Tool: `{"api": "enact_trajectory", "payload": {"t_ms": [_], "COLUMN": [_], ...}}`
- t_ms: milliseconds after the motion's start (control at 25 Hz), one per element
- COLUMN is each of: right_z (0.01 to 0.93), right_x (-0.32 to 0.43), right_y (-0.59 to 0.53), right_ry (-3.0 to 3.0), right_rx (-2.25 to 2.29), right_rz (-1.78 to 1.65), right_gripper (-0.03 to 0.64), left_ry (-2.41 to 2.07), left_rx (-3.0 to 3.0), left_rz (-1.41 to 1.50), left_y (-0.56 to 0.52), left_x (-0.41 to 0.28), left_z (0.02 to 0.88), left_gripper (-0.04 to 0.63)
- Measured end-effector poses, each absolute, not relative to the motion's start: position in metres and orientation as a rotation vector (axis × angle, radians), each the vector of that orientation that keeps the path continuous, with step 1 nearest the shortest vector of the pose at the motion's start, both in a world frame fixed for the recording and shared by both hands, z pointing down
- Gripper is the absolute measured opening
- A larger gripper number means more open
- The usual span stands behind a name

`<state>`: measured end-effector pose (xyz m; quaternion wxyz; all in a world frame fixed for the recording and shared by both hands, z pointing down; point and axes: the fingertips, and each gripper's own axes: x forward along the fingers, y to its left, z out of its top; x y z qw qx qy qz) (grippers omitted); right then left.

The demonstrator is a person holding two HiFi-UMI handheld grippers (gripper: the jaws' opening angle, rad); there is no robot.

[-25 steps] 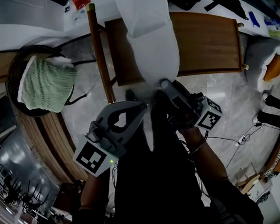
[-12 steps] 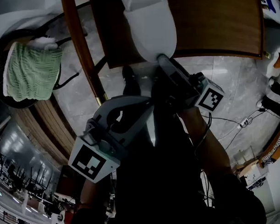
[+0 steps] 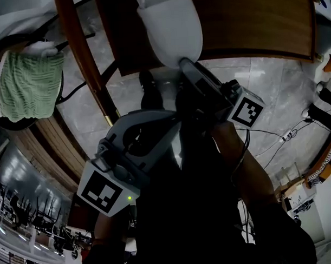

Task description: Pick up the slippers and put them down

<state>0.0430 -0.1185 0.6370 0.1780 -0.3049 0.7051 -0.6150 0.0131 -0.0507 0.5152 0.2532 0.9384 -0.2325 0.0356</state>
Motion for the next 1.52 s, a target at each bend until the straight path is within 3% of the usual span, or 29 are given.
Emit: {"api": "enact_trajectory", "payload": {"t_ms": [680,1000,1320,1520], "right_z": [0.678,0.68,0.647,0.537], "right_x": [0.041,0.044,0.09,0.102], "right_y": [-0.094,-0.091,-0.077,-0.071], "right_ry": [1.991,2.024,2.093,2.51], "right_rx": [-0.947,-0.946,-1.104,-1.129], "right_rz": [-1.898,-1.901,-1.836,-1.5], "right_gripper": [0.057,0.109,0.109,0.086], "left_ry": [-0.615,-0.617,-0.619,-0.636], "left_rx": [2.549,2.556,2.598,2.612], "left_rz": [0.102,0.103,0.144,0.173], "left_y": [-0.047,-0.044,-0.048,-0.047], "left_x": [0.009,0.01,0.011,0.016], "left_z": [0.529,0.531,0.524,0.477], "left_gripper": [0.012,0.012,0.012,0.012]}}
